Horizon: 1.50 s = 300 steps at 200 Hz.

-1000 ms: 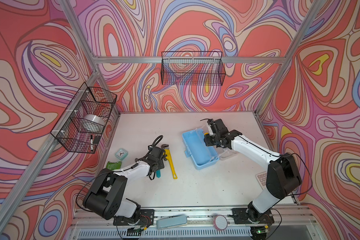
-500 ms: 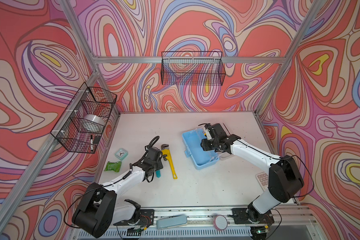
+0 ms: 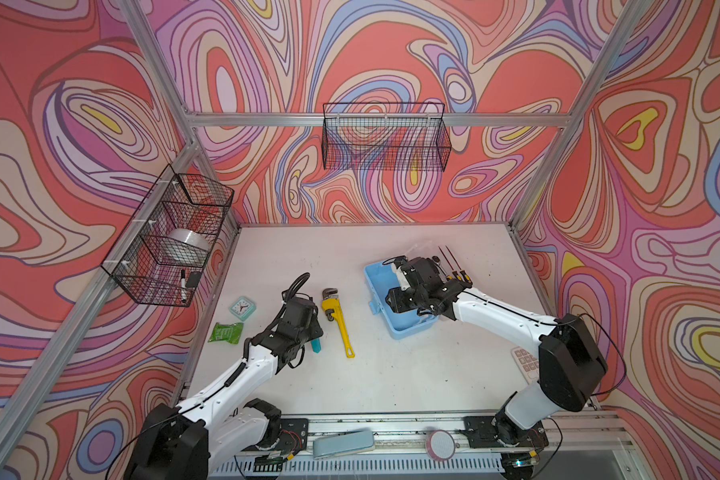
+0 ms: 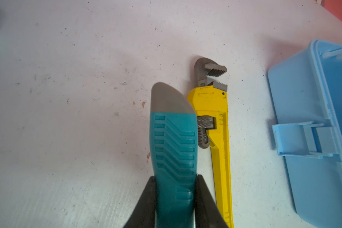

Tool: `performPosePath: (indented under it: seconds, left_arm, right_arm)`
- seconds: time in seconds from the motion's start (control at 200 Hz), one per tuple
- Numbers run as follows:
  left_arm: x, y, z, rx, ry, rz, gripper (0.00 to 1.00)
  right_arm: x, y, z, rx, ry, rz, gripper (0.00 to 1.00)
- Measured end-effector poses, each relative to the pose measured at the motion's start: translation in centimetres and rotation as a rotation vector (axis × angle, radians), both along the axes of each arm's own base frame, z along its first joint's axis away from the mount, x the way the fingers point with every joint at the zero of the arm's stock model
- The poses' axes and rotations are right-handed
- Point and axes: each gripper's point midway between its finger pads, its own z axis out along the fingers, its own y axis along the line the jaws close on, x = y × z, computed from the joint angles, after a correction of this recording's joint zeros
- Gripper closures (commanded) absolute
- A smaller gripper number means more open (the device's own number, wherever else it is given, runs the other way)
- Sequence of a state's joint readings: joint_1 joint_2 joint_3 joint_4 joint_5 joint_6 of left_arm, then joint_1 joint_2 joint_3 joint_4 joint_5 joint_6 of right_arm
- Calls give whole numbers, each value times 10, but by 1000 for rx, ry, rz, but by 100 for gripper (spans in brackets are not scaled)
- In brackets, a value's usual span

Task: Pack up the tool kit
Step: 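Open the right gripper to release the utility knife and lift away, then lift the teal knife over the blue box with left gripper while right withdraws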

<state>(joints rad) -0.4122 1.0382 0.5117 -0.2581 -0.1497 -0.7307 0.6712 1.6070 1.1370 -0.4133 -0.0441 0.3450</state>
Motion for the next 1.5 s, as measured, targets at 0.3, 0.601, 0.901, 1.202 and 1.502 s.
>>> performPosePath:
  seconds: [0.3, 0.601, 0.901, 1.202, 1.502]
  left_arm:
    - [-14, 4, 0, -9, 5, -1, 88]
    - [-16, 5, 12, -24, -30, -1, 87]
    - [-19, 7, 11, -18, -22, -3, 87]
    - [-10, 2, 32, -34, -63, -12, 87]
    - [-1, -20, 35, -46, -43, -71, 87]
  right_arm:
    - [-25, 24, -39, -34, 97, 46, 48]
    - [-42, 27, -52, -32, 152, 43, 54]
    - [-72, 51, -54, -21, 175, 67, 56]
    - [-99, 78, -46, 1, 181, 85, 53]
    - [-89, 92, -16, 24, 100, 43, 36]
